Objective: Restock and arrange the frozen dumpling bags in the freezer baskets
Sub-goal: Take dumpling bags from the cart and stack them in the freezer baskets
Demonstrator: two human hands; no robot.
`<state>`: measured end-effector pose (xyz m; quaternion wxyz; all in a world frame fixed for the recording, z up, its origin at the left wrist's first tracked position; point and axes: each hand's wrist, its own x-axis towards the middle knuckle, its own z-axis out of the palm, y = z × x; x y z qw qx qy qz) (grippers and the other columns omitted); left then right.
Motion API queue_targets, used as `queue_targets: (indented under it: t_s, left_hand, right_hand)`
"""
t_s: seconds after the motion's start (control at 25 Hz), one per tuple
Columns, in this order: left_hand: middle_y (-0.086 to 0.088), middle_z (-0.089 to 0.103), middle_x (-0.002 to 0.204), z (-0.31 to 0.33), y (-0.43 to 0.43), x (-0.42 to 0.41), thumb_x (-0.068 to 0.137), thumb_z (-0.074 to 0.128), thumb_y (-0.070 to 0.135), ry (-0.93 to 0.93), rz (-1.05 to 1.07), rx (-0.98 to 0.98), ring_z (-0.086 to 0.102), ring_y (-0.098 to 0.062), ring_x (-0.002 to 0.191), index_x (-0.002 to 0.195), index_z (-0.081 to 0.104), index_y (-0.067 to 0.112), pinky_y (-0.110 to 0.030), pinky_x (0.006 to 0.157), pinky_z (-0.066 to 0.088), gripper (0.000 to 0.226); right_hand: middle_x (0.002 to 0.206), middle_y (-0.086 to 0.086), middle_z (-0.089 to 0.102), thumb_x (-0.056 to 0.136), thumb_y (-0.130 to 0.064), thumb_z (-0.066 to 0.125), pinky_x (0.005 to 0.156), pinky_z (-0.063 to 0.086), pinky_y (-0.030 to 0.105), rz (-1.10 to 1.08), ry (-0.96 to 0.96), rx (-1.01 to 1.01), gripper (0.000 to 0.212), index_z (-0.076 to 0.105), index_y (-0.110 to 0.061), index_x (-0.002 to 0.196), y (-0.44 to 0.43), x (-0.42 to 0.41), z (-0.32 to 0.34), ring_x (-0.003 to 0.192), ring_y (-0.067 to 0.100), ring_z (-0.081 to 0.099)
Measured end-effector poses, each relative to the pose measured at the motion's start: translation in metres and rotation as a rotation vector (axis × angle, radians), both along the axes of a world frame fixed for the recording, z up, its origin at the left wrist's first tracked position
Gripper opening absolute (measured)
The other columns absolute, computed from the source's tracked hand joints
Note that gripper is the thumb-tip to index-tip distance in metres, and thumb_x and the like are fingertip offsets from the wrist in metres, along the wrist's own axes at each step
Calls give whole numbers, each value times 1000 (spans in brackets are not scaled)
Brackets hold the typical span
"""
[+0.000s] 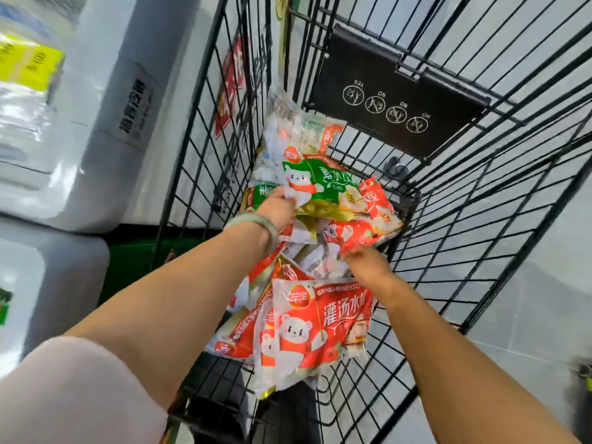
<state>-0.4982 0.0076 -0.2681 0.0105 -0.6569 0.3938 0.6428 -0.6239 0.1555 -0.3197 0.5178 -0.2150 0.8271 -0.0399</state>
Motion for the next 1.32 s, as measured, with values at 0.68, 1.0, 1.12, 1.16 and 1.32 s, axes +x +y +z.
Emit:
queue_targets:
  t_s: [0.68,1.0,1.12,1.16,1.32]
  left_hand:
    - [-12,63,112,243,68,163,98,38,14,725,352,31,55,-34,108,115,55,14,-57,102,42,24]
    - [-12,71,103,306,127,351,90,42,11,809,522,-95,70,-28,88,110,66,4,-44,80,59,32]
    - [-8,74,73,318,159,428,72,45,9,763,655,-160,71,-23,61,77,71,5,-34,60,59,28]
    - [-7,73,68,320,170,453,73,40,9,741,712,-173,70,-23,56,73,70,6,-32,56,58,30]
    - [-6,76,76,313,206,531,89,41,29,722,818,-204,73,-23,63,73,78,9,-31,59,59,45]
  right_hand:
    - [122,12,63,81,-78,29,101,43,52,-231,-241,-170,80,61,-17,122,-16,102,207,111,31,59]
    - [82,13,73,94,-52,43,59,61,38,-786,-813,-282,56,64,-1,99,-10,238,259,65,26,71]
    - [85,19,71,98,-28,44,46,57,35,-677,-800,-260,40,67,4,93,-11,306,274,66,33,69]
    - [88,18,70,98,-29,45,49,57,37,-565,-749,-267,40,69,3,93,-12,326,279,71,32,68]
    - [107,14,69,95,-48,44,81,57,40,-123,-476,-401,50,57,-9,124,-17,395,301,91,27,68]
